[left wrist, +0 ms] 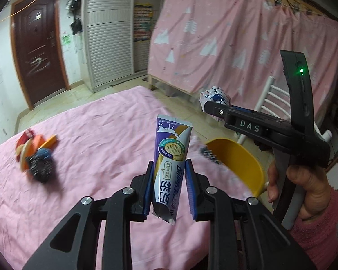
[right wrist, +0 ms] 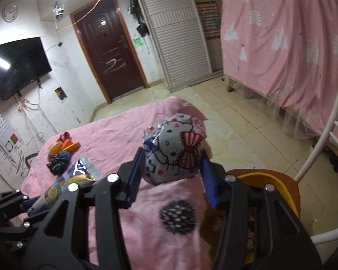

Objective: Collect trash
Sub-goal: 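Carry the toothpaste and Hello Kitty wrapper to the yellow bin and release both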

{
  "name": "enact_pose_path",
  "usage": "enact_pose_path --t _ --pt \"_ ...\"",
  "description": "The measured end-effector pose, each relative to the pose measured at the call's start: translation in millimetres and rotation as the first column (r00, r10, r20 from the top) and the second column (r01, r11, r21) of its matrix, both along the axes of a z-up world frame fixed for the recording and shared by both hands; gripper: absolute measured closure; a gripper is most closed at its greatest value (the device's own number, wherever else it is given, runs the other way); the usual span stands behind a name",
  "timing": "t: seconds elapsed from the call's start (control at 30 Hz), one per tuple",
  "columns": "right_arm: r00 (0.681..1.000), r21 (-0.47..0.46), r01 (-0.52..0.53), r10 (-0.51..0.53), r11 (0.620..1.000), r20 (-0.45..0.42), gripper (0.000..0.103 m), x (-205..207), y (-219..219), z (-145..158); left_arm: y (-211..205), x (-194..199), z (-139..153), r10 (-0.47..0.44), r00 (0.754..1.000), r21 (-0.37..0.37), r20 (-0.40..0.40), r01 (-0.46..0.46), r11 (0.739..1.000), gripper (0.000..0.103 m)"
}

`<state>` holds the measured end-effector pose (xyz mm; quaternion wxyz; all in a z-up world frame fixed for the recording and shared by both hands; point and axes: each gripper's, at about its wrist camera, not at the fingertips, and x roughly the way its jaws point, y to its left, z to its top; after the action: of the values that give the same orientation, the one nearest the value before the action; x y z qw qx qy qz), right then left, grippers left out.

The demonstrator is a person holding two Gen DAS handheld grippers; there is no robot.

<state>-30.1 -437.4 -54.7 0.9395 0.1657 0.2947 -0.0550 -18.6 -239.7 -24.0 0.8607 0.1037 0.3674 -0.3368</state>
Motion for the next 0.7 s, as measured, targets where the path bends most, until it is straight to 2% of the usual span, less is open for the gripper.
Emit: enact_pose_path --t 0.33,0.7 --pt "0.989 -0.006 0.135 -0.136 0.991 -0.056 0.056 -39 -68 -22 -81 -8 -19 -0.128 0.991 0.035 -0.035 0.129 0.991 0.086" --pt "0.983 0.062 0.183 -0.181 0.981 -0.036 0.056 -60 -102 -35 -154 -18 -46 -0.209 0.977 0.133 -0.048 0.214 0.968 0.086"
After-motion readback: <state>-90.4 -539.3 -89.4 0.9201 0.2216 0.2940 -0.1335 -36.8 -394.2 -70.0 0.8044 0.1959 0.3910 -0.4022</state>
